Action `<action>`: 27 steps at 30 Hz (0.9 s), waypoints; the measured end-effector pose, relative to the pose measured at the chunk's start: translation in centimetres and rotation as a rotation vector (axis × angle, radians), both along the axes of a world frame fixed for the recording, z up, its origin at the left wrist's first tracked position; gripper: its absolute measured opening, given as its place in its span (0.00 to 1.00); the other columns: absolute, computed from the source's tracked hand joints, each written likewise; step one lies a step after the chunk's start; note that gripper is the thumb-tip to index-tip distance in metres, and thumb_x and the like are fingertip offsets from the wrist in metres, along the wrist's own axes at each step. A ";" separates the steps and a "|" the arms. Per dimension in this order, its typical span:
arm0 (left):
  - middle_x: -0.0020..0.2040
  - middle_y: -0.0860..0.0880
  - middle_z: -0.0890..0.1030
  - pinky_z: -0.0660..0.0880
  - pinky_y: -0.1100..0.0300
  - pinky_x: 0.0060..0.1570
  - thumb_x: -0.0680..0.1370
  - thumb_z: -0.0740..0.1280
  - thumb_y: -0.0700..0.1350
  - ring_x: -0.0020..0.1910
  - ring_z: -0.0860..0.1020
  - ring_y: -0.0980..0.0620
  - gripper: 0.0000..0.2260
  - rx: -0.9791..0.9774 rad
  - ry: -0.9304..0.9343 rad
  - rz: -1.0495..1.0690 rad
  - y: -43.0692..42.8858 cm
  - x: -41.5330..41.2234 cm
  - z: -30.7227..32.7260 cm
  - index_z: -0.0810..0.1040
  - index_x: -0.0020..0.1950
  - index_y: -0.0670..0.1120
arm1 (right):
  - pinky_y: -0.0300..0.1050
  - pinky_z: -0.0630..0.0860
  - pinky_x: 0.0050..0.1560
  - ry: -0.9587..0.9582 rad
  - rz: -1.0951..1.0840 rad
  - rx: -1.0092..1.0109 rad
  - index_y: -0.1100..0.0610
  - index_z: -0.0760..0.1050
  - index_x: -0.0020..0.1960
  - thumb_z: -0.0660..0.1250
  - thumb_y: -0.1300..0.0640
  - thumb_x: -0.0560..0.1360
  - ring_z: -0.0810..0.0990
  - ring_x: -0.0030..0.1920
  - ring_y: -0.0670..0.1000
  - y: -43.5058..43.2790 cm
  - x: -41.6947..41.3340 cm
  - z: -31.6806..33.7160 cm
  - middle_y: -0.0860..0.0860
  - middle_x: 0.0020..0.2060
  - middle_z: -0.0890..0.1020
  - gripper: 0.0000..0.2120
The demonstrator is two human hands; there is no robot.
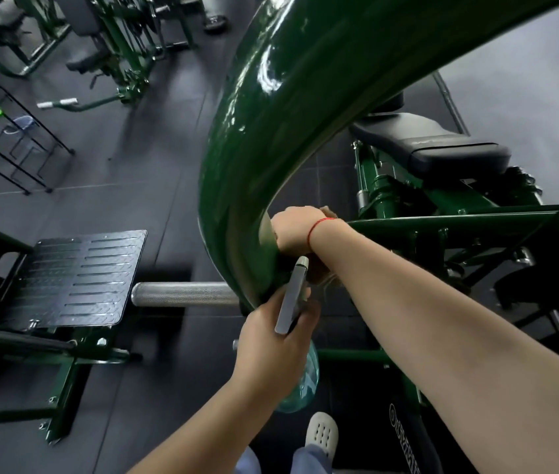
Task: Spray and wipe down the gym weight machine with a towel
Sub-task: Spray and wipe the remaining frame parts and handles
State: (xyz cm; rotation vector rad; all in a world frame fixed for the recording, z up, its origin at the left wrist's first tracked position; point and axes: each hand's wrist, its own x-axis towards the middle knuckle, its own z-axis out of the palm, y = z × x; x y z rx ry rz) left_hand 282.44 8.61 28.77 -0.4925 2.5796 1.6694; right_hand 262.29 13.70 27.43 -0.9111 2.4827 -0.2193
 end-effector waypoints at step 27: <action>0.43 0.45 0.84 0.79 0.44 0.49 0.80 0.67 0.44 0.42 0.83 0.46 0.05 -0.107 -0.034 -0.063 -0.9 0.1 -0.4 0.80 0.55 0.48 | 0.59 0.64 0.68 0.640 -1.098 -0.687 0.51 0.72 0.66 0.70 0.58 0.72 0.63 0.72 0.58 6.1 8.1 -11.1 0.51 0.71 0.69 0.23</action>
